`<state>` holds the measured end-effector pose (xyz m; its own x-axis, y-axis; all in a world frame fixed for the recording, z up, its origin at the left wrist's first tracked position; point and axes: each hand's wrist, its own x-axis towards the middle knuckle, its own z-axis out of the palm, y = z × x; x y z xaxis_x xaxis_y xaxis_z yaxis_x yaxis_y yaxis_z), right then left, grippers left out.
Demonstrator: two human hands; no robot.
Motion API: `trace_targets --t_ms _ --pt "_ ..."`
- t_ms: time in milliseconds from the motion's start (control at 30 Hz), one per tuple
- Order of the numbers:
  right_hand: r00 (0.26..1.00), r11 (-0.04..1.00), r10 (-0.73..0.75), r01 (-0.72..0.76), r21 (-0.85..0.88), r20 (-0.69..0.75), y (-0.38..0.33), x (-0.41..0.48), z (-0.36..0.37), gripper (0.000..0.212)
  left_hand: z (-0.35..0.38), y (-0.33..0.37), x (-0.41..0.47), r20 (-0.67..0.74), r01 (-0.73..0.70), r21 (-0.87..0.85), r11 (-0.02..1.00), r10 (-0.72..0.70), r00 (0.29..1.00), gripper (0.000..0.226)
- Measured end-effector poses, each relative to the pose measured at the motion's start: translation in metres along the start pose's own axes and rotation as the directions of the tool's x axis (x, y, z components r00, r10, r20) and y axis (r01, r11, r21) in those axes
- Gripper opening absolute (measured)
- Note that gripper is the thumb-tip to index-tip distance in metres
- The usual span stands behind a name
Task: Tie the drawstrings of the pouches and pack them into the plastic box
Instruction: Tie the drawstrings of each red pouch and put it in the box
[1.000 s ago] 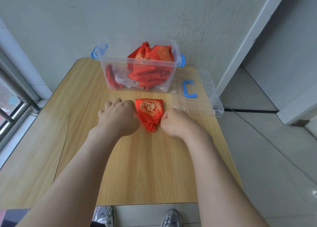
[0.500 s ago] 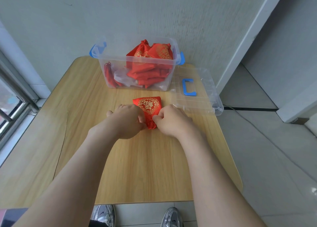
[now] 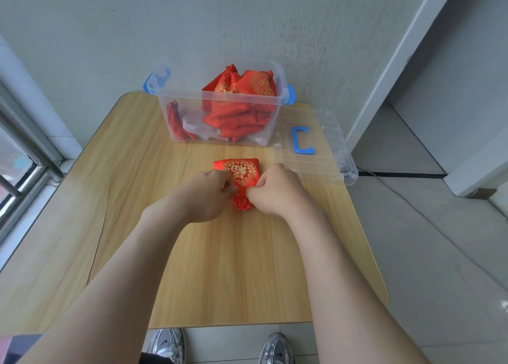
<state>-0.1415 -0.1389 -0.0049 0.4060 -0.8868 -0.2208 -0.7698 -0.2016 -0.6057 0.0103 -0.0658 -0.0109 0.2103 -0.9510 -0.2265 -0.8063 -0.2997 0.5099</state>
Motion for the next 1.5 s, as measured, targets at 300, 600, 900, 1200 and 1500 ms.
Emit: trace_targets --t_ms 300,600,900,1200,1500 --pt "0.997 0.998 -0.063 0.062 0.019 0.035 0.001 -0.002 0.0 0.026 -0.006 -0.001 0.001 0.073 0.038 -0.035 0.999 -0.036 0.997 0.038" --pt "0.994 0.997 -0.049 0.055 -0.053 0.095 0.0 -0.001 0.001 0.017 -0.001 0.013 -0.001 0.031 0.174 -0.636 0.752 -0.2 0.979 0.034" --pt "0.995 0.99 -0.05 0.039 0.132 0.084 0.0 0.002 -0.002 0.013 -0.003 0.014 -0.003 0.203 0.316 -0.826 0.466 -0.276 0.939 0.027" --pt "0.995 0.966 -0.079 0.062 0.249 0.056 -0.005 0.002 -0.002 0.019 -0.004 0.012 -0.002 0.138 0.234 -0.716 0.658 -0.195 0.971 0.02" --pt "1.0 0.947 0.012 -0.011 0.321 -0.001 -0.01 0.002 -0.007 0.016 -0.003 0.006 -0.002 0.094 0.183 -0.753 0.632 -0.171 0.981 0.015"
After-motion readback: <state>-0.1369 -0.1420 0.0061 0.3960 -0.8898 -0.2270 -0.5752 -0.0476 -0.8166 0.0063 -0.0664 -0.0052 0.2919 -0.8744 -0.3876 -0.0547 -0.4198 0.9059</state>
